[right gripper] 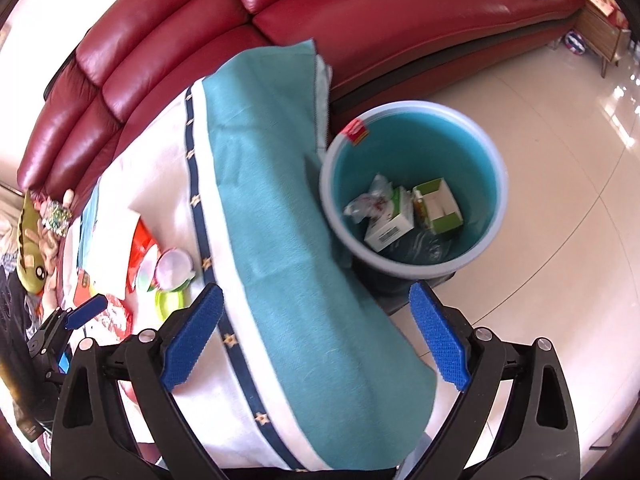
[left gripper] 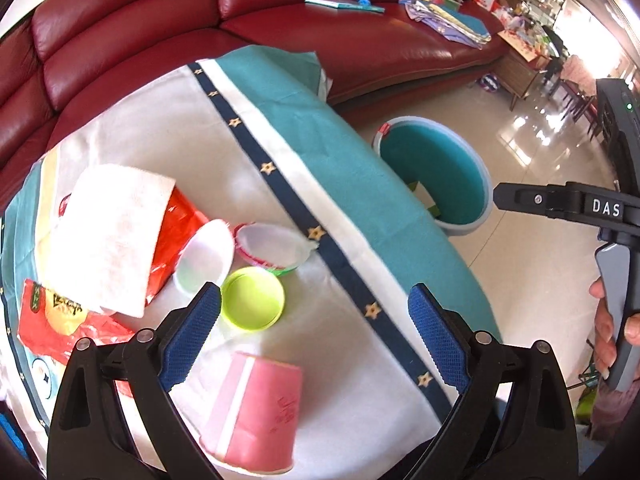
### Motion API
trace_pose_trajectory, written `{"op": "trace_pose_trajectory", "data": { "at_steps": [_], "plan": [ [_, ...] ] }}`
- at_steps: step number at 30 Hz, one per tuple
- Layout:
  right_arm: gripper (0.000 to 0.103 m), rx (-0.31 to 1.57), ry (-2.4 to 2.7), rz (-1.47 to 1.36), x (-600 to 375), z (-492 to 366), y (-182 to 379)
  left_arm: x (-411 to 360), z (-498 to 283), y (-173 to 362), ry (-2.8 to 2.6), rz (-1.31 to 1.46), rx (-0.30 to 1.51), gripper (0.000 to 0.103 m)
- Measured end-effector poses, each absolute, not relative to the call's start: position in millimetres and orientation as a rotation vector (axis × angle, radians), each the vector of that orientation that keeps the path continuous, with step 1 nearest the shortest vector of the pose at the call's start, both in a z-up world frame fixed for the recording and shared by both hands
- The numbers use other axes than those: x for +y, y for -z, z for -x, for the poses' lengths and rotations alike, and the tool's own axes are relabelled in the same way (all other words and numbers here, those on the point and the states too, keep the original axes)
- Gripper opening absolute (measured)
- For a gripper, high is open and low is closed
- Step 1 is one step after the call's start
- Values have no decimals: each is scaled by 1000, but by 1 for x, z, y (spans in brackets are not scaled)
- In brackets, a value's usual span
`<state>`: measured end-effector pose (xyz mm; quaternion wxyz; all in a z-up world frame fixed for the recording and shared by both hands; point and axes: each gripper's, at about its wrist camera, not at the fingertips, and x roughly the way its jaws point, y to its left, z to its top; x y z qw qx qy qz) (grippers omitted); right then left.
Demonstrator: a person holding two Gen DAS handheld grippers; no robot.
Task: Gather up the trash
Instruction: 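Return to the table and grasp the pink paper cup with the left tool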
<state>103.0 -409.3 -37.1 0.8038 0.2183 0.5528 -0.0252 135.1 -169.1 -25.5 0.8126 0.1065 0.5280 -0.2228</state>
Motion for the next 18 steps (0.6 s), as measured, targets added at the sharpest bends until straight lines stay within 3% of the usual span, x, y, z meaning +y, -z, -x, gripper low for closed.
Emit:
{"op": "trace_pose_trajectory", "data": {
  "at_steps": [9,18],
  "plan": [
    [90,1264,-56,-407,-336,-97,53,-93,-113,52,416,-162,1195,95],
    [90,1317,-70,-367,-309,-103,65,-96,-107,88,471,-196,1265,95]
  ]
}}
